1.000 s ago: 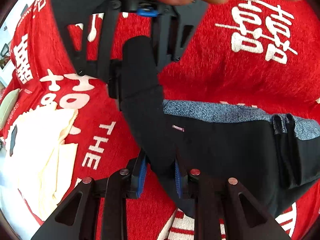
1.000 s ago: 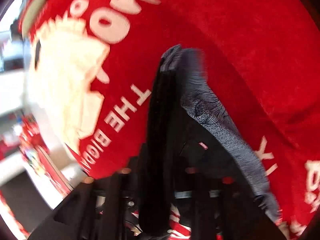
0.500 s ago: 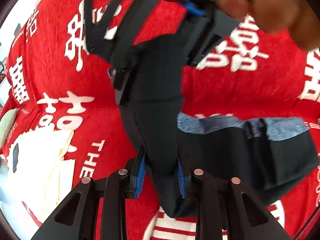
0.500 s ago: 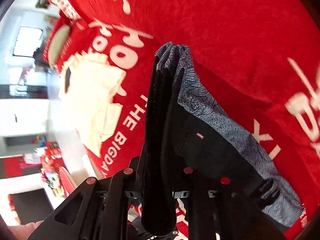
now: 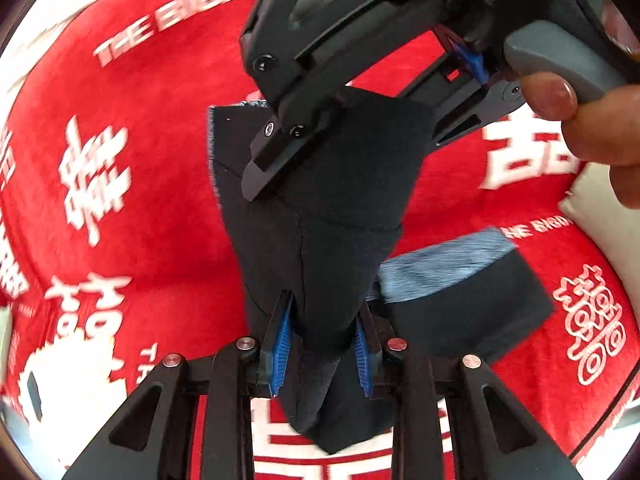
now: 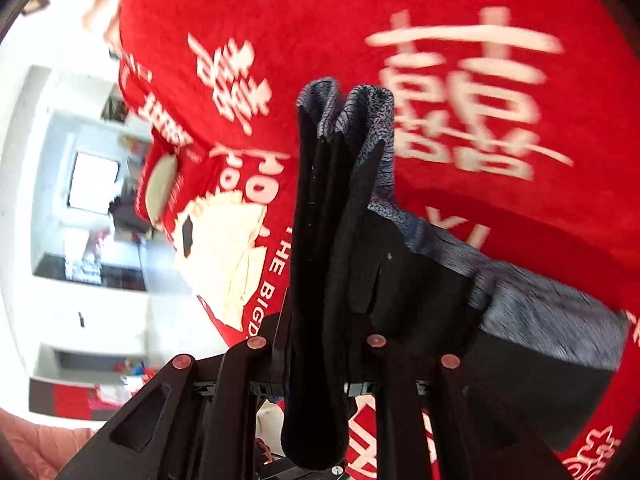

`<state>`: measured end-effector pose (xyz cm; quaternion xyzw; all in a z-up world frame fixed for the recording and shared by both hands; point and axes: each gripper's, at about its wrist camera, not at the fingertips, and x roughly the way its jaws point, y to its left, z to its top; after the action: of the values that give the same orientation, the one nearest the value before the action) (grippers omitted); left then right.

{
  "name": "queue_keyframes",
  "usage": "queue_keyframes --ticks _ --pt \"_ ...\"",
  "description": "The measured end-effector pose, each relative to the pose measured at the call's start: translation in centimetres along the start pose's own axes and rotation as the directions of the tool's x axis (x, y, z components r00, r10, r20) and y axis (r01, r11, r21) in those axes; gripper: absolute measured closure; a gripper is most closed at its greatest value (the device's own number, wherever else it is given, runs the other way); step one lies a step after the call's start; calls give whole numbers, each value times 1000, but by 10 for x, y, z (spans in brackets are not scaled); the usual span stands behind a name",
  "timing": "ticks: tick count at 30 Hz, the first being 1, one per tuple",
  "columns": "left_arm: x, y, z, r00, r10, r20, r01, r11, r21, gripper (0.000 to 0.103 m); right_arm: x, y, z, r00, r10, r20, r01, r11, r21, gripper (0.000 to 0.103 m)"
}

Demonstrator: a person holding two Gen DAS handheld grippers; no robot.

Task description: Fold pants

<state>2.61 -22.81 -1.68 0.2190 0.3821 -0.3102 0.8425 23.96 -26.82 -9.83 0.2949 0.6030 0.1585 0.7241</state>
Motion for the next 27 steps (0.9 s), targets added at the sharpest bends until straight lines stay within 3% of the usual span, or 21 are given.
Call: queue_keyframes --ticks 7,13,20,27 --pt "-3 -84 19 998 -59 4 58 986 156 74 -71 -64 -48 989 36 140 -51 993 105 85" --pt "20 -156 14 995 -92 -45 101 946 308 74 -100 -138 -87 974 33 222 -88 966 242 85" --pt "62 -203 -31 979 -49 -198 129 901 415 74 -61 -225 -137 978 24 209 -108 910 400 84" --pt "71 -215 -44 978 -10 -208 108 879 465 70 -38 -265 -161 967 58 249 -170 871 460 82"
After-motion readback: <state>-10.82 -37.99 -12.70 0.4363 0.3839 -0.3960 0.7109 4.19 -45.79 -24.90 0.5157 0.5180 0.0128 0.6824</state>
